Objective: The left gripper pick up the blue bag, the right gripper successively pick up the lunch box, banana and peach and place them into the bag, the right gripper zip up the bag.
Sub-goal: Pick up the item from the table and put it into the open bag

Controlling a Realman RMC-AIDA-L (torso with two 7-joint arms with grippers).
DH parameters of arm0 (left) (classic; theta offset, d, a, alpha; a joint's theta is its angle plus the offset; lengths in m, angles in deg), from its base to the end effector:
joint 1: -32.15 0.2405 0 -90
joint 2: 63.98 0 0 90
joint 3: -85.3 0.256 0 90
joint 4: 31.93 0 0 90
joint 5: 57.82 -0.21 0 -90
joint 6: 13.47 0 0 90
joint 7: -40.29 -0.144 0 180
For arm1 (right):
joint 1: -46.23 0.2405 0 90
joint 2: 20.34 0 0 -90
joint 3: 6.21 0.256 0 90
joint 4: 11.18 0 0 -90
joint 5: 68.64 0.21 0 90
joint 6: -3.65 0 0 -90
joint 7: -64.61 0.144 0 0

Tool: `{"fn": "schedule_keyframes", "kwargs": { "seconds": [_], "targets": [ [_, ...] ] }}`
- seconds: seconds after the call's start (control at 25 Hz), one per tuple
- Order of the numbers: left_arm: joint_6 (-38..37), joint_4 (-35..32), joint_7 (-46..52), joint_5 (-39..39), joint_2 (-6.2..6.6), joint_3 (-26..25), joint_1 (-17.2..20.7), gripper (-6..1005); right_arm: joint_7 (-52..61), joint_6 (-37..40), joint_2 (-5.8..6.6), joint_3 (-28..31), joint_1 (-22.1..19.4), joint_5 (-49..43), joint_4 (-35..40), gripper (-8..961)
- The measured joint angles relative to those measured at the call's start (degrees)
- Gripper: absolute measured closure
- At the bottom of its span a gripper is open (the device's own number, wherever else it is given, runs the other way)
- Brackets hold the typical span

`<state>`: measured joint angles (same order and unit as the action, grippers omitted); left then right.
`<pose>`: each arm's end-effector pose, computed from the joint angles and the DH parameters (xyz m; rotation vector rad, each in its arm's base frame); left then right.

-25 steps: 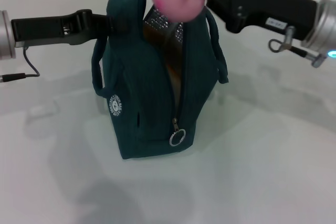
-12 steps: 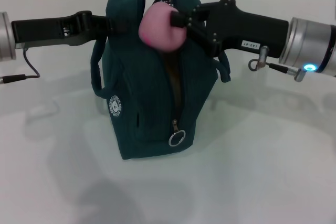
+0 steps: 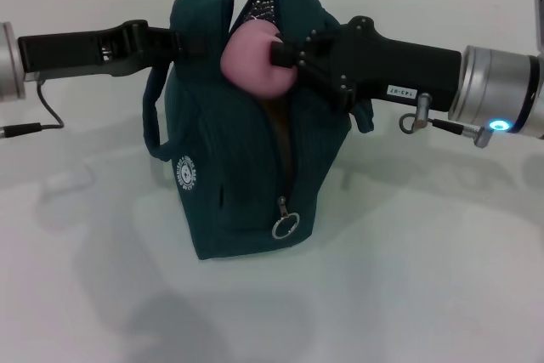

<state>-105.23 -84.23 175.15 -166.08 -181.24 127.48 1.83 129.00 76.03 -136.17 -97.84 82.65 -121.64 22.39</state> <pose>-0.2267 0.3550 0.0567 -2.4179 -1.5873 -0.9124 0.1427 0.3611 -0.0472 -2.6742 0.2260 1.1393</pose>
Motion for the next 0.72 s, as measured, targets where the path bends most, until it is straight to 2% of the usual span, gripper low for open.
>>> {"fn": "schedule_keyframes", "kwargs": {
  "seconds": [0.44, 0.72],
  "targets": [
    [0.1, 0.0, -0.1, -0.2, 0.27, -1.5, 1.2, 946, 1.0, 1.3, 0.29, 0.0, -2.5, -0.1, 0.4, 913],
    [0.0, 0.0, -0.2, -0.2, -0.16, -1.6, 1.5, 946, 1.7, 1.3, 0.34, 0.0, -2.0, -0.9, 0.0, 912]
  ]
}}
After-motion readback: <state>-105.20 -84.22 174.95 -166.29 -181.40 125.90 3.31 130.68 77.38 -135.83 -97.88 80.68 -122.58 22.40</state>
